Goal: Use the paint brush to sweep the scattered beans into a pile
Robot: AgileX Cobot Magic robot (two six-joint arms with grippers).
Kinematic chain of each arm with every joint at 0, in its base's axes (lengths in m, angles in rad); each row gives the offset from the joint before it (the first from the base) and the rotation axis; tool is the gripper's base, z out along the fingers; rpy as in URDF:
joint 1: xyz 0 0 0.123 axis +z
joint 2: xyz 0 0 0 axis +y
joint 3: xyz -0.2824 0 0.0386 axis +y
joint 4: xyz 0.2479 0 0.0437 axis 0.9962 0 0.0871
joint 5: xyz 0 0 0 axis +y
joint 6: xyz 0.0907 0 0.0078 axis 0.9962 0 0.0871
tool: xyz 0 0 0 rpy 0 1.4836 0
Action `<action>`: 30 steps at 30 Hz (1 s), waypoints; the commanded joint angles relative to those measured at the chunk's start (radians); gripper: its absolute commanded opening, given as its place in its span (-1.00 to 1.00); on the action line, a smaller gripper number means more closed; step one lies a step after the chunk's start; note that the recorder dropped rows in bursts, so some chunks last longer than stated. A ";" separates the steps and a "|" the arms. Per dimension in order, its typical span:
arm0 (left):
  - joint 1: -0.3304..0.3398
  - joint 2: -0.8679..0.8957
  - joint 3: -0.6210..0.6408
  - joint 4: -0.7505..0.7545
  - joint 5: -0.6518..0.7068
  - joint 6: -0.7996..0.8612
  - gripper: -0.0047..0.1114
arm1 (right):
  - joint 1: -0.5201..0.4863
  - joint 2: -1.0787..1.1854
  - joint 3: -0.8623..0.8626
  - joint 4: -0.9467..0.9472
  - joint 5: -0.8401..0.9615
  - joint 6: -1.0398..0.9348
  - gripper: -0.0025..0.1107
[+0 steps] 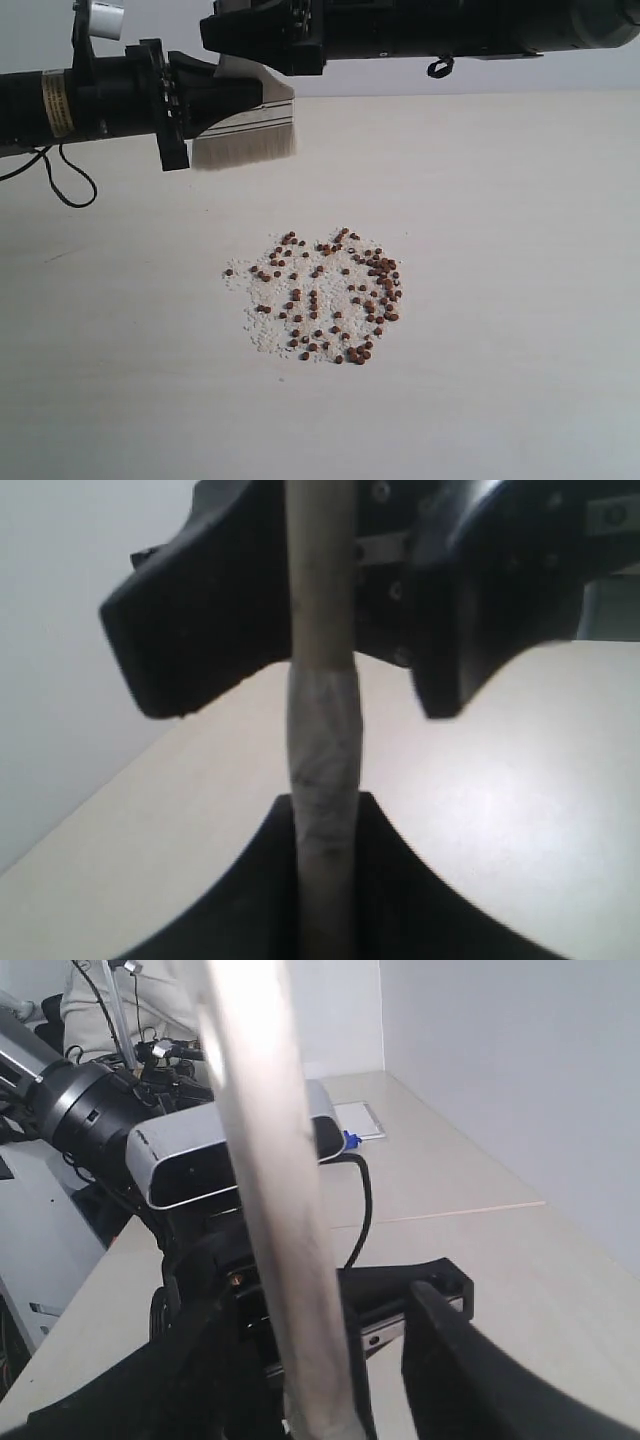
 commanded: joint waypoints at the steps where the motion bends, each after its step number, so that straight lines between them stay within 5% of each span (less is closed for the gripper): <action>1: -0.004 -0.005 -0.007 -0.010 -0.015 0.000 -0.92 | 0.001 -0.001 -0.007 0.006 0.007 0.003 -0.46; 4: -0.004 -0.005 -0.007 -0.018 -0.015 0.000 -0.92 | 0.001 -0.001 -0.007 0.006 0.007 0.003 -0.96; 9: -0.004 -0.005 -0.007 -0.110 -0.015 0.000 -0.87 | 0.001 -0.001 -0.007 0.006 -0.123 -0.001 -0.96; 17: -0.004 -0.005 -0.007 -0.198 -0.015 0.000 0.31 | 0.001 -0.003 -0.007 0.006 -0.394 -0.070 -0.96; 19: -0.004 -0.005 -0.007 -0.216 -0.015 0.000 0.46 | 0.001 -0.003 -0.008 0.006 -0.454 -0.101 -0.96; 27: 0.051 -0.005 -0.007 -0.225 -0.015 0.007 0.45 | 0.001 -0.003 -0.067 0.006 -0.854 -0.116 -0.96; 30: 0.084 -0.005 -0.007 -0.228 -0.015 0.025 0.28 | 0.001 -0.008 -0.089 0.006 -1.025 -0.119 -0.96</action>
